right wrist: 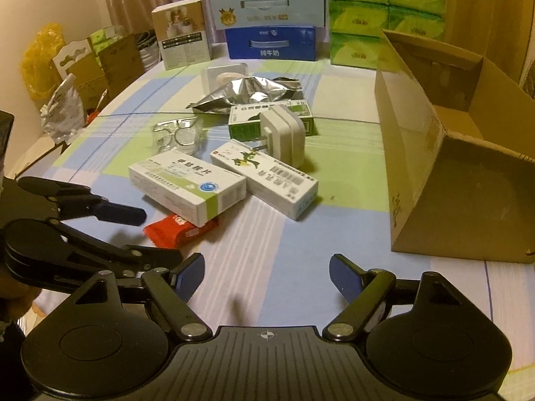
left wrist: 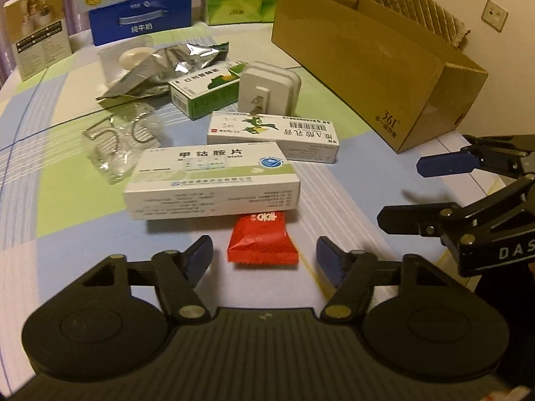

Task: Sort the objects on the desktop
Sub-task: 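Grasp the red candy packet with the left tool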

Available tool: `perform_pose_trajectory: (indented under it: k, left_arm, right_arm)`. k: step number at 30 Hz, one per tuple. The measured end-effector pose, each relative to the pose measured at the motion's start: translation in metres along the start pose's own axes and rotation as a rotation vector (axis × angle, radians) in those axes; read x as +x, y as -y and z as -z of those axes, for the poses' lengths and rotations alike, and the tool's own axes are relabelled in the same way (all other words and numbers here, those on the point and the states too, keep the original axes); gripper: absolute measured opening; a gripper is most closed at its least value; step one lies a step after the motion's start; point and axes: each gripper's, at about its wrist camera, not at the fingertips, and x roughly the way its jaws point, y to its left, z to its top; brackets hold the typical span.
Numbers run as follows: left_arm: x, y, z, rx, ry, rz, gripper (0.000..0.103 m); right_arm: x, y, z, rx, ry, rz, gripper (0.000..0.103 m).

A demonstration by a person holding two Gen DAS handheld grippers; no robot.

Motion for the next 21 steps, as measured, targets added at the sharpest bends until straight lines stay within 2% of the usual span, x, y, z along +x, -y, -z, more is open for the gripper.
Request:
perform_pose_trajectory:
  k: [4, 6, 15, 19, 21]
  left_arm:
    - [0.009, -0.001, -0.004, -0.018, 0.002, -0.011, 0.049]
    - [0.015, -0.003, -0.006, -0.032, -0.004, -0.019, 0.04]
    - [-0.009, -0.017, 0.011, -0.044, -0.036, -0.082, 0.036]
    - [-0.027, -0.036, 0.022, -0.087, -0.05, -0.168, 0.036]
    - [-0.034, -0.05, 0.026, -0.148, -0.055, -0.222, 0.036]
  right_arm:
    - [0.003, 0.002, -0.001, 0.009, -0.001, 0.002, 0.08]
    - [0.005, 0.002, 0.0, 0.009, -0.004, 0.003, 0.08]
    - [0.014, -0.011, -0.008, -0.081, 0.006, -0.046, 0.08]
    - [0.024, -0.025, -0.016, -0.183, 0.026, -0.109, 0.08]
    - [0.032, -0.034, -0.022, -0.261, 0.033, -0.142, 0.08]
